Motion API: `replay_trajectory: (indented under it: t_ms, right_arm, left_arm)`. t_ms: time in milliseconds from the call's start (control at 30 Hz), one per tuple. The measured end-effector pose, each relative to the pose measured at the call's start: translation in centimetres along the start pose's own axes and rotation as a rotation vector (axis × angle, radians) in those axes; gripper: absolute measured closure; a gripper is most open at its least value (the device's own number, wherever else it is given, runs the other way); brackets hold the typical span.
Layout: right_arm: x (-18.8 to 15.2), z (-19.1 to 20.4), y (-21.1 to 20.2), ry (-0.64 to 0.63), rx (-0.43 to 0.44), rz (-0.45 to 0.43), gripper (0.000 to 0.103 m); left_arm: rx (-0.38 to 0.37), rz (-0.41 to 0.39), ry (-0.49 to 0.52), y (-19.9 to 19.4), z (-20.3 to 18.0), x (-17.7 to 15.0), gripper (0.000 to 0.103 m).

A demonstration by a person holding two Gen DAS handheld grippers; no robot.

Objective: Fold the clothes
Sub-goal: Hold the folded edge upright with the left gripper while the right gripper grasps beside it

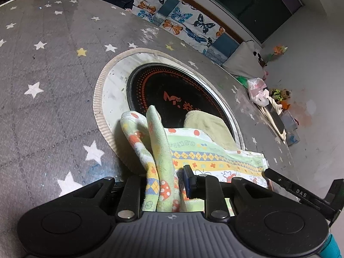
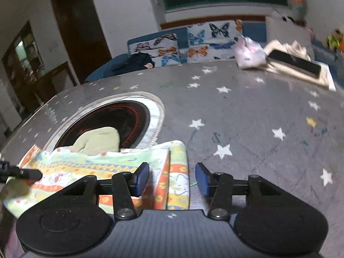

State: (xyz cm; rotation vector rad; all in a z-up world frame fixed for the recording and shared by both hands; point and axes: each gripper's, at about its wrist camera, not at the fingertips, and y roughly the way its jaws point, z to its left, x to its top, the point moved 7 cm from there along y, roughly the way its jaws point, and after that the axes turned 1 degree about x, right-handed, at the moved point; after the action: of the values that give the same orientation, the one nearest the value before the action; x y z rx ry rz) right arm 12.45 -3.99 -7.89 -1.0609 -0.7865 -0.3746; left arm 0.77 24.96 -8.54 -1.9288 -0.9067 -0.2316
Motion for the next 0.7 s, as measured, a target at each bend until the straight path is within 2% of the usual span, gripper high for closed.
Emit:
replay_trajectory:
  t_ms: [167,233,333,433,700]
  right_arm:
    - [-0.1,0.4,0.3,0.002,0.030,0.000,0.056]
    - [-0.2,1.0,0.4,-0.015,0.041,0.009,0.072]
    - [-0.3,1.5,0.3,-0.027,0.044,0.018,0.085]
    - [-0.1,1.7,-0.2,-0.023,0.046,0.007,0.092]
    - [0.9,2.7,-3.1,-0.036,0.062,-0.070,0.094]
  left_arm:
    - [0.010,0.002,0.013,0.1,-0.1,0.1,0.080]
    - [0.015,0.002,0.019,0.2,-0.2,0.2,0.080]
    - [0.027,0.003,0.033,0.2,-0.3,0.2,0.080]
    - [0.040,0.003,0.049,0.1,-0.6,0.2,0.082]
    - [0.037,-0.025,0.112,-0.6,-2.1,1.0,0.090]
